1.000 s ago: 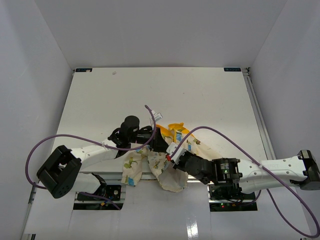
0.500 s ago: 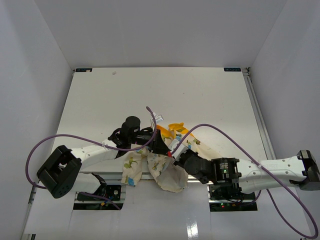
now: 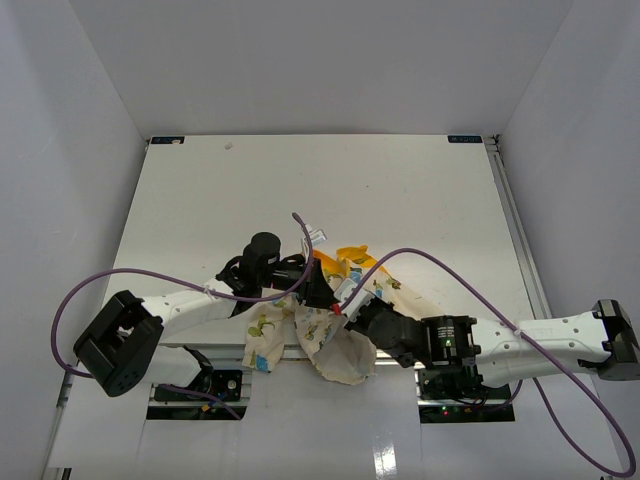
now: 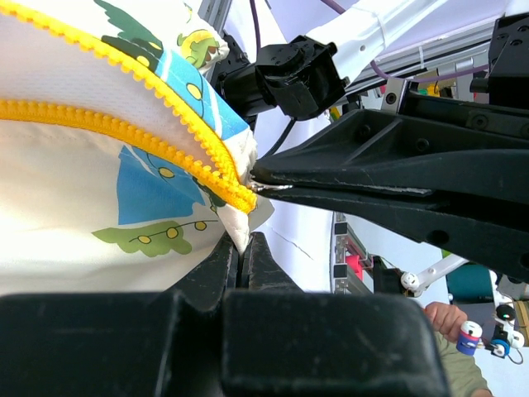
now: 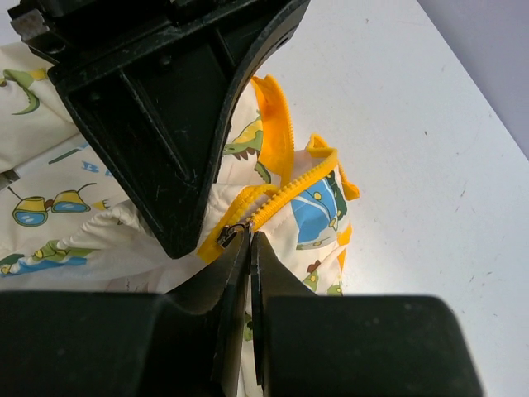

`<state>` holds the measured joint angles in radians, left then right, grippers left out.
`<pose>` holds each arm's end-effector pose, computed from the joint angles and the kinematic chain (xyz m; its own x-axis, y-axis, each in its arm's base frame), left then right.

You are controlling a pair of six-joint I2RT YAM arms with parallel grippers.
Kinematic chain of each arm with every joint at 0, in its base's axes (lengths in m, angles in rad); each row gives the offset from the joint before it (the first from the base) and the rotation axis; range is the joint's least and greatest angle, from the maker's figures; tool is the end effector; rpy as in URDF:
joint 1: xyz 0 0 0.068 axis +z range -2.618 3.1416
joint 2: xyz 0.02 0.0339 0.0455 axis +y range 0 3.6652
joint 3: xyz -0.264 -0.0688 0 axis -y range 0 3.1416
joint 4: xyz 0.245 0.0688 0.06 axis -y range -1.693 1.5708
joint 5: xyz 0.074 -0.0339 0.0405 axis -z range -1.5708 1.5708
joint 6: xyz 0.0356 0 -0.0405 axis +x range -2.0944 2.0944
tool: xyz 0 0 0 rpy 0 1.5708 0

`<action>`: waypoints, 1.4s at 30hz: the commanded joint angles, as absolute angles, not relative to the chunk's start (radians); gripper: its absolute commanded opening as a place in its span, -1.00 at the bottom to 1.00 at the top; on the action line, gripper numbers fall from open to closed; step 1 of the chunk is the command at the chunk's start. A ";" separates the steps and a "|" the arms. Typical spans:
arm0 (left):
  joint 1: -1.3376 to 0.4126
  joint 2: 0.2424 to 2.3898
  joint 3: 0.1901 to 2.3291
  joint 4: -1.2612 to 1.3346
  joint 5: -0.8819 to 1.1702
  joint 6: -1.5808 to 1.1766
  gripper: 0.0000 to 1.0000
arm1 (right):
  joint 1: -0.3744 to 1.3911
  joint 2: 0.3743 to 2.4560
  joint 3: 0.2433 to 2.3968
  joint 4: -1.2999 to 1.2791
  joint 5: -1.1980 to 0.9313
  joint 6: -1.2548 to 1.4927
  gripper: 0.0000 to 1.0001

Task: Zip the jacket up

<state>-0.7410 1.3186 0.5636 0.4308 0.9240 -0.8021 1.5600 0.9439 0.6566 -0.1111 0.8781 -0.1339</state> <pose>0.1757 -0.1993 0.2145 -0.8570 0.1969 -0.4763 0.5019 0.1087 -0.8581 0.0296 0.2059 0.2779 0.0801 -0.4801 -0.8736 -0.6258 0.6579 -0.4189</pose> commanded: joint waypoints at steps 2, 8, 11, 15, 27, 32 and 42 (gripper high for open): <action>-0.747 1.309 0.560 0.417 0.957 -0.796 -1.00 | 1.550 0.993 0.726 0.059 0.992 -0.270 -0.84; -0.747 1.293 0.552 0.442 0.968 -0.813 -1.00 | 1.503 1.009 0.715 0.117 0.997 -0.286 -0.85; -0.747 1.291 0.546 0.444 0.967 -0.816 -1.00 | 1.453 0.994 0.695 0.181 0.977 -0.304 -0.84; -0.747 1.288 0.546 0.443 0.964 -0.810 -1.00 | 1.346 1.000 0.695 0.242 0.911 -0.313 -0.85; -0.747 1.154 0.551 0.296 0.877 -0.755 -1.00 | 1.066 1.161 0.739 0.336 0.632 -0.231 -0.84; -0.747 1.031 0.564 0.199 0.825 -0.744 -1.00 | 0.953 1.224 0.762 0.336 0.524 -0.165 -0.84; -0.744 0.776 0.672 -0.172 0.458 -0.687 -1.00 | 0.705 1.406 0.919 0.303 0.378 -0.098 -0.85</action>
